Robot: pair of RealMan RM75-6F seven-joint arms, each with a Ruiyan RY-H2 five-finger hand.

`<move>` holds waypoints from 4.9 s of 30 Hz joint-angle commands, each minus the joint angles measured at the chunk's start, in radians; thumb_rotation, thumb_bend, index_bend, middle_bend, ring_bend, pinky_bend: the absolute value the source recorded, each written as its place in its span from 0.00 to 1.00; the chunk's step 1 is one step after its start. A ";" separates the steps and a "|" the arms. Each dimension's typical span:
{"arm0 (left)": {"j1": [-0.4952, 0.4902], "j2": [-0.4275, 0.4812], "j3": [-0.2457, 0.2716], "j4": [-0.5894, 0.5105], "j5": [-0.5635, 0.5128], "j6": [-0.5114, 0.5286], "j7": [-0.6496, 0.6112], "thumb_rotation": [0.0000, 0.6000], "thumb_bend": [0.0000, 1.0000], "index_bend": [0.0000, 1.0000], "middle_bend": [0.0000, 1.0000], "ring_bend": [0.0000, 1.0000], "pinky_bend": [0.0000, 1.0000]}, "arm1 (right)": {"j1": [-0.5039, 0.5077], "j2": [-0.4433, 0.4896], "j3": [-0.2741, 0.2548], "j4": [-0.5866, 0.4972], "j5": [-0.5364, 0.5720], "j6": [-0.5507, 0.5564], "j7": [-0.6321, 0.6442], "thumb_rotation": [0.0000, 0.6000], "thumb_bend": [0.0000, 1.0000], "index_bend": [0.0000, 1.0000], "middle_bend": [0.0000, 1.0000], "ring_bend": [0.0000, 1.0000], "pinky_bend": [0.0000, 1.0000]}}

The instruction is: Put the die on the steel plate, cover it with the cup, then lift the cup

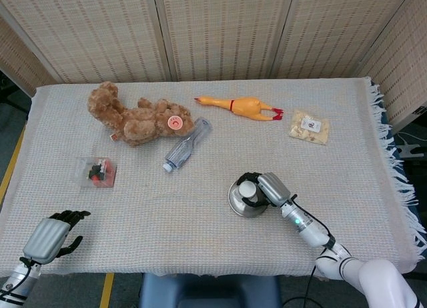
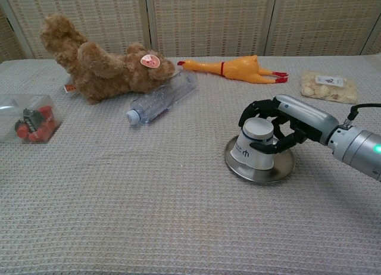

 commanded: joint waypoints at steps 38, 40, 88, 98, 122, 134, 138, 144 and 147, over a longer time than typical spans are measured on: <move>-0.001 0.001 0.003 0.000 0.002 -0.003 0.000 1.00 0.36 0.25 0.33 0.30 0.45 | -0.013 0.001 -0.002 0.028 -0.019 0.107 -0.170 1.00 0.21 0.60 0.49 0.44 0.74; -0.001 0.000 0.003 0.000 0.001 -0.004 0.000 1.00 0.36 0.25 0.33 0.30 0.45 | -0.018 -0.038 0.008 0.110 -0.026 0.158 -0.235 1.00 0.21 0.60 0.49 0.44 0.74; -0.001 0.002 0.004 -0.003 0.000 -0.005 0.003 1.00 0.36 0.25 0.33 0.30 0.45 | -0.073 0.114 0.028 -0.124 -0.044 0.397 -0.338 1.00 0.21 0.60 0.49 0.44 0.74; -0.002 -0.003 0.004 -0.003 -0.004 -0.014 0.017 1.00 0.36 0.25 0.33 0.30 0.45 | -0.143 0.162 0.082 -0.021 0.094 0.295 -0.264 1.00 0.21 0.60 0.49 0.44 0.74; -0.003 -0.004 0.009 -0.005 -0.004 -0.022 0.032 1.00 0.36 0.25 0.33 0.30 0.45 | -0.196 0.083 0.006 0.277 0.062 0.183 -0.094 1.00 0.13 0.00 0.05 0.00 0.23; -0.003 -0.002 0.008 -0.002 -0.008 -0.025 0.026 1.00 0.36 0.25 0.33 0.30 0.45 | -0.286 0.234 -0.012 0.010 0.003 0.445 -0.372 1.00 0.13 0.00 0.03 0.00 0.16; -0.003 -0.002 0.008 -0.004 -0.010 -0.026 0.031 1.00 0.36 0.25 0.33 0.30 0.45 | -0.324 0.323 -0.010 -0.192 0.033 0.415 -0.584 1.00 0.13 0.00 0.03 0.00 0.16; 0.000 0.000 0.008 -0.012 -0.002 -0.014 0.037 1.00 0.36 0.25 0.33 0.30 0.45 | -0.375 0.450 -0.010 -0.515 0.145 0.288 -0.974 1.00 0.13 0.00 0.00 0.00 0.16; 0.000 -0.001 0.009 -0.012 -0.001 -0.016 0.038 1.00 0.36 0.25 0.33 0.30 0.45 | -0.387 0.476 -0.008 -0.596 0.165 0.274 -1.063 1.00 0.13 0.00 0.00 0.00 0.16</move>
